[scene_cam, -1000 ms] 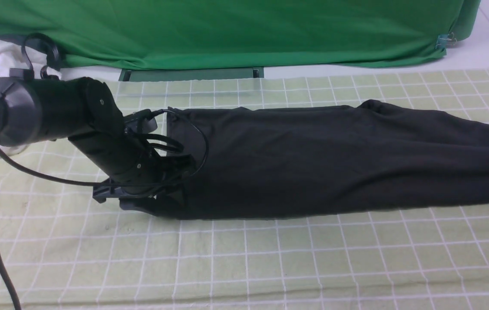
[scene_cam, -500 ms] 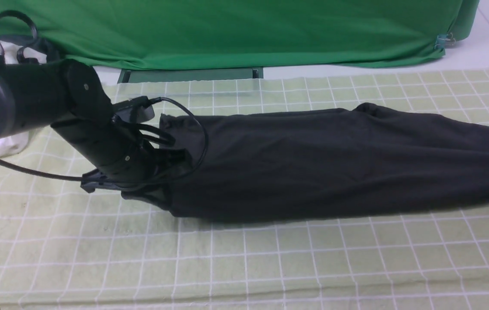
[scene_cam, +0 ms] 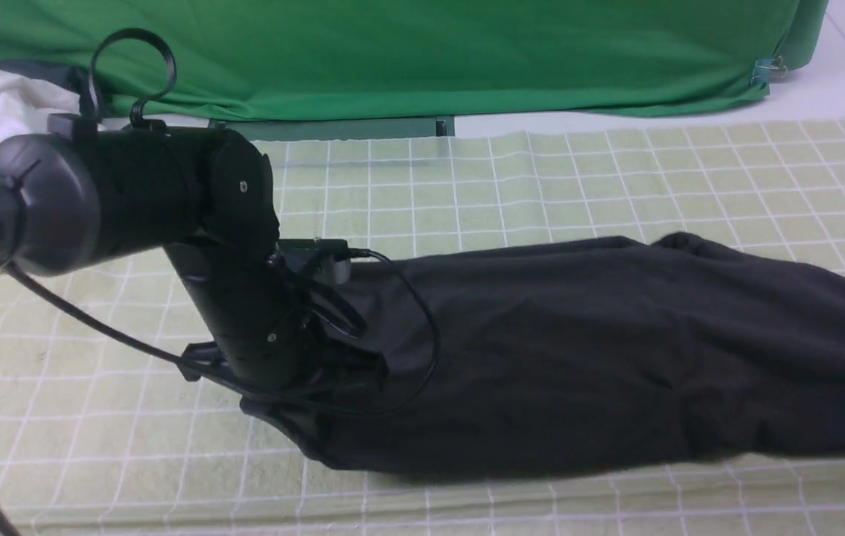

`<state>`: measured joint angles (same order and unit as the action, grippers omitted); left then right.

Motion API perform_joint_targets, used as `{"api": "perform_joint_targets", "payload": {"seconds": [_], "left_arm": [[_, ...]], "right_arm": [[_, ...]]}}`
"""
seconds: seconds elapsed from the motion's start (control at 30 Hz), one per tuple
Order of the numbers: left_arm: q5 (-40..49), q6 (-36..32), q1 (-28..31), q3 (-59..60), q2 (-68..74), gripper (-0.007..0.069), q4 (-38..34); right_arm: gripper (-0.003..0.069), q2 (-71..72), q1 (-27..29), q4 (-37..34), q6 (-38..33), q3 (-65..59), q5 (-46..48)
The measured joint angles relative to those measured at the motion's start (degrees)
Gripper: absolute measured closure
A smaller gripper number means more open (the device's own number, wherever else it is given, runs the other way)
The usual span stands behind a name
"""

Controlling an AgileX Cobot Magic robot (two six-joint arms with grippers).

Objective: Fold a long-sleeved shirt over a green coffee tablecloth.
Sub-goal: 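Pull the folded dark garment lengthwise by its ends to straighten it flat on the table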

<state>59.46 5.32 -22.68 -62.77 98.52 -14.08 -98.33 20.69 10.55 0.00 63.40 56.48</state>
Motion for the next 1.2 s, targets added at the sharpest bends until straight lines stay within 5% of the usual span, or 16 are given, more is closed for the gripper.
{"api": "perform_joint_targets", "payload": {"seconds": [0.4, 0.6, 0.73, 0.8, 0.93, 1.2], "left_arm": [[-8.11, -6.59, -0.82, 10.96, -6.31, 0.0595, -17.60], [-8.36, -7.22, -0.84, 11.01, -6.31, 0.0553, -18.72], [-6.90, -7.33, -0.84, 11.07, -6.31, 0.0448, -18.12], [-4.18, -7.46, -0.79, 10.30, -6.31, 0.0305, -16.52], [-0.05, -7.62, -0.79, 6.95, -6.31, 0.0182, -11.80], [1.18, -6.48, 0.58, -0.30, -6.35, 0.0081, -5.39]], "right_arm": [[0.0646, 12.10, 8.49, 5.44, 4.71, -5.84, -5.77], [0.0646, 12.58, 8.55, 5.77, 5.13, -5.84, -7.20], [0.0646, 12.58, 8.55, 5.59, 5.20, -5.84, -7.65], [0.0646, 12.58, 8.55, 3.99, 5.01, -5.72, -7.77], [0.0646, 12.58, 8.55, 1.35, 3.70, -3.61, -5.22], [0.0646, 13.43, 5.81, -7.61, -1.55, 3.23, 3.69]]}}
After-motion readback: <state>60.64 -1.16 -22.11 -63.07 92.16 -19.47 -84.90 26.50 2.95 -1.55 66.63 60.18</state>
